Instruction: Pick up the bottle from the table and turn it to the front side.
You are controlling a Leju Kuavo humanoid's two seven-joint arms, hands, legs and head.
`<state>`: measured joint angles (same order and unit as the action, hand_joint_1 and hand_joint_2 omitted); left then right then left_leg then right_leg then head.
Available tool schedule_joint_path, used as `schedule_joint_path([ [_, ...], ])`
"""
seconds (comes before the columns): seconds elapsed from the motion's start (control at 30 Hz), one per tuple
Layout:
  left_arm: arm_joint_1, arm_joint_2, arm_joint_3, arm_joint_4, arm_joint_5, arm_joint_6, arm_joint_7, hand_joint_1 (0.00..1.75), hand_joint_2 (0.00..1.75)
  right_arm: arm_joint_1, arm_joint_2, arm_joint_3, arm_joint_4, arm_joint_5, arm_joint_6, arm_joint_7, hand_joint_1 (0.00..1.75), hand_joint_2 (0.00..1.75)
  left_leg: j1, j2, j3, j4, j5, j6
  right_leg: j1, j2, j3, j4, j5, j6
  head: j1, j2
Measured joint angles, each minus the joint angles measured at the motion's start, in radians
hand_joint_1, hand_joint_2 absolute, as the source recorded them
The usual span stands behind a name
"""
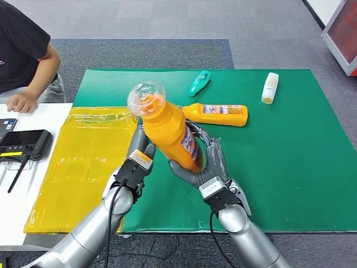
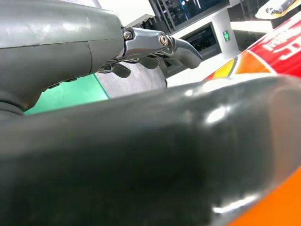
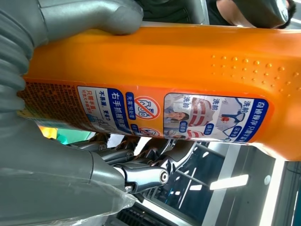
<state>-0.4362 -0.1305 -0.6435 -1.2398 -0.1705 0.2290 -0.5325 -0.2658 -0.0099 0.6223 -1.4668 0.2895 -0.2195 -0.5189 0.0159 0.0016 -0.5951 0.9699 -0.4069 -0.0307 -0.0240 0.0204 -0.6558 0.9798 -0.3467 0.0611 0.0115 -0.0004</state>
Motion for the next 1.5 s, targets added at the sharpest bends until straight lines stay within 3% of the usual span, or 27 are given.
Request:
schedule_joint_path([
  [0.4,0.002,0.004,0.002,0.0,0.026,0.002,-0.027,0.0,0.0,0.0,0.0,0.008,0.0,-0.002,0.01,-0.012,1.75,1.75,0.0,0.0,0.0,0.0,0.0,0.0,0.0,0.0,0.0,0.0,0.0,0.0,0.0,0.0],
  [0.53,0.002,0.006,0.003,-0.001,0.029,0.003,-0.03,0.0,1.75,0.0,0.0,0.009,0.0,-0.002,0.01,-0.012,1.75,1.75,0.0,0.0,0.0,0.0,0.0,0.0,0.0,0.0,0.0,0.0,0.0,0.0,0.0,0.0],
  [0.97,0.035,0.011,0.033,-0.044,0.132,-0.042,-0.076,0.0,1.75,-0.001,0.0,0.014,0.006,-0.006,0.019,-0.021,1.75,1.75,0.0,0.0,-0.001,0.0,0.0,0.0,0.0,0.0,0.0,0.0,0.0,0.0,0.0,0.0],
  [1.5,0.046,0.011,0.033,-0.047,0.1,-0.018,-0.101,0.01,1.75,-0.015,0.0,0.026,0.036,-0.01,0.027,-0.021,1.75,1.75,0.0,0.0,-0.002,0.0,0.001,0.0,0.0,0.0,-0.001,0.0,0.0,0.0,0.0,0.0],
])
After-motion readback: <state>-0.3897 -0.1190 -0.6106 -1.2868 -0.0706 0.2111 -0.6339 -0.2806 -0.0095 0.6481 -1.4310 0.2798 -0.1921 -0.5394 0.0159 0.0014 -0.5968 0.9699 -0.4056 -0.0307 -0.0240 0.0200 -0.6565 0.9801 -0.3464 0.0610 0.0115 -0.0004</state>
